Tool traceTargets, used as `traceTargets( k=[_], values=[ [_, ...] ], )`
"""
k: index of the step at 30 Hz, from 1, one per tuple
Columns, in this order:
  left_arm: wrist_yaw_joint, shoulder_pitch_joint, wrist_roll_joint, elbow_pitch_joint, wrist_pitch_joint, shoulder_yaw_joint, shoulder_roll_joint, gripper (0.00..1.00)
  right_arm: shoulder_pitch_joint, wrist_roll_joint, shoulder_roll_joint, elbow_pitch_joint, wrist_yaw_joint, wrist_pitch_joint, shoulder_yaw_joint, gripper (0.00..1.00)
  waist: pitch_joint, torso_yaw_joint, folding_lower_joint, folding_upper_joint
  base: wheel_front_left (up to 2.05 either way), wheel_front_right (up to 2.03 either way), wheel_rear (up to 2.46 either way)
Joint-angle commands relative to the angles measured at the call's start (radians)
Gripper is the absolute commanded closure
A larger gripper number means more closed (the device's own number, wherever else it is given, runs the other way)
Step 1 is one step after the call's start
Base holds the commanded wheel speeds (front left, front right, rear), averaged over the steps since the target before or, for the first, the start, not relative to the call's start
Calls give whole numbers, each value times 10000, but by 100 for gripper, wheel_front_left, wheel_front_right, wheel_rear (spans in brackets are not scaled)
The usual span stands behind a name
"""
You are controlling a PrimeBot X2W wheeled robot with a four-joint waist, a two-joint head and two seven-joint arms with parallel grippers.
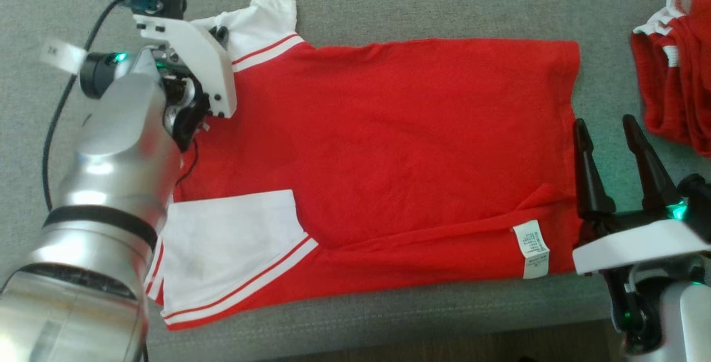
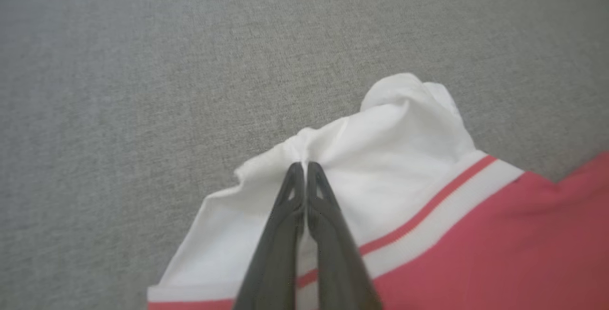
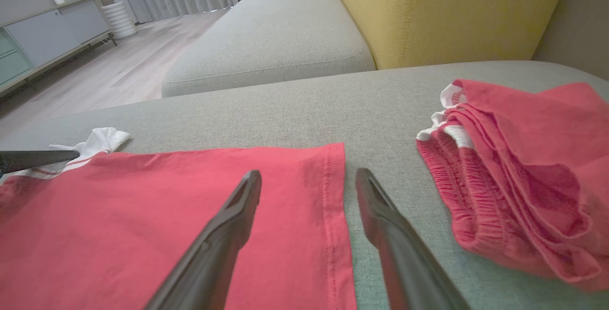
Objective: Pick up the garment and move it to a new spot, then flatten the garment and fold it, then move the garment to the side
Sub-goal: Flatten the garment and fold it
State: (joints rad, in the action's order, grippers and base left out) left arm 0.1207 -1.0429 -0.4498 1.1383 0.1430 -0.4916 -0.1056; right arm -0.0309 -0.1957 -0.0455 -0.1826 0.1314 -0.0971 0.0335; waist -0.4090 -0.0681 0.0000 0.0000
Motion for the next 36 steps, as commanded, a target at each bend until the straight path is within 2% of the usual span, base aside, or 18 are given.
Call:
traceTargets(
  k=[1,9,15,19,25,35,36],
  values=[
    [-30,-94,118,17,-387,47,-248,100,-178,-113,-48,-269,-7,-16,-146,0,20,0,0,0,0,0,0],
    [8,-56,-63,361,-1745,72,-63,100,-851,-100,-209,585,-7,-371,237,0,279,99,0,0,0,0,0],
    [73,-75,-248,473,-2155,-66,16,100,-2477,-568,-907,2284,-7,-881,279,0,288,237,0,0,0,0,0],
    [92,-178,-405,411,-2354,-207,50,100,-3589,-1093,-1124,3568,-7,-1165,189,0,138,361,0,0,0,0,0],
    [97,-171,-751,213,-2524,-550,1,100,-4803,-1304,-1431,5245,-7,-1498,-296,0,0,500,0,0,0,0,0],
    [98,-131,-1296,66,-2583,-1042,-185,100,-5621,-1631,-1863,6668,-7,-2149,-1212,0,-19,606,0,0,0,0,0],
    [98,-132,-1353,61,-2594,-1087,-207,100,-5665,-1676,-1891,6727,-7,-2170,-1282,5,-14,605,0,0,0,0,0]
  ],
)
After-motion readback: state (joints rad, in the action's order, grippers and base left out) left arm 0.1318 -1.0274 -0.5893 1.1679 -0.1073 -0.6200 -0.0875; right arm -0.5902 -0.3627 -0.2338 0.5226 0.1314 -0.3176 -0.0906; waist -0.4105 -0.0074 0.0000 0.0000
